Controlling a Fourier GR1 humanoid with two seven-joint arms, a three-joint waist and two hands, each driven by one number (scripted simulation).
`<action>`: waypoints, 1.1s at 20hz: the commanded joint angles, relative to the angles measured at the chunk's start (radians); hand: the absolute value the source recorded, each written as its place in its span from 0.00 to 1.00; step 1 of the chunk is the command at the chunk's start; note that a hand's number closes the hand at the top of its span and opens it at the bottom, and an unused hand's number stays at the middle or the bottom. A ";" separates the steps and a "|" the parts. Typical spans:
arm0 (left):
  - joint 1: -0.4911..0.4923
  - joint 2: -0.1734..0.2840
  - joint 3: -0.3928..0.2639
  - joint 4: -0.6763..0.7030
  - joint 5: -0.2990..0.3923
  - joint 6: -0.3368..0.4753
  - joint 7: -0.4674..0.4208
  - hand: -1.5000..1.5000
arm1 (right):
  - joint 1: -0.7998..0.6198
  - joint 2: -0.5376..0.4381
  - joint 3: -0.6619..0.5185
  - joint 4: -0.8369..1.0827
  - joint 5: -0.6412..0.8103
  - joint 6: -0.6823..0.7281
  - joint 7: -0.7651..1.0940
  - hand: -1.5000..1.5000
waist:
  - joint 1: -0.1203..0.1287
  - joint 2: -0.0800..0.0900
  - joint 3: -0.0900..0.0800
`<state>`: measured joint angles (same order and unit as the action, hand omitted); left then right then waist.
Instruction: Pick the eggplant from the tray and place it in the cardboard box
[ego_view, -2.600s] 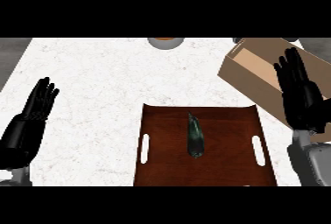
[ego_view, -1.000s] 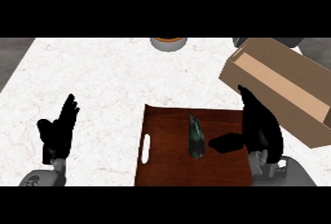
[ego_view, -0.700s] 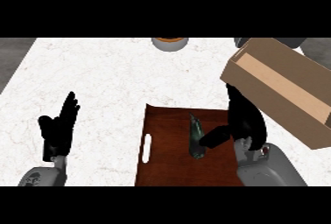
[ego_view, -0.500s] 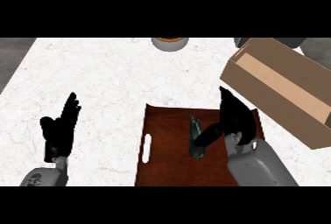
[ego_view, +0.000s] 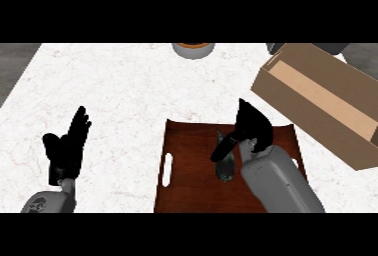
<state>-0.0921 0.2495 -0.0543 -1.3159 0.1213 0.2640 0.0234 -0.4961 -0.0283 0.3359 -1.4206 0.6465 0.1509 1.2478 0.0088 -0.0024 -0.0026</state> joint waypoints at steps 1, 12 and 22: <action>0.027 -0.018 -0.005 0.013 -0.006 0.009 -0.007 0.50 | -0.051 0.027 -0.007 0.045 -0.002 0.057 0.240 0.00 | -0.003 -0.003 0.000; 0.017 -0.020 0.000 0.006 -0.014 0.003 -0.019 0.50 | -0.155 0.028 -0.016 0.272 -0.019 -0.021 0.240 0.00 | 0.013 0.000 0.001; 0.027 -0.027 0.011 0.017 -0.024 0.005 -0.041 0.50 | -0.184 0.028 -0.035 0.363 -0.043 -0.027 0.240 0.00 | 0.001 0.000 0.001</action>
<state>-0.0779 0.2346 -0.0428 -1.3001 0.1046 0.2600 -0.0003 -0.6451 -0.0144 0.3006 -1.0969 0.6059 0.1079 1.2543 0.0094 -0.0033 -0.0017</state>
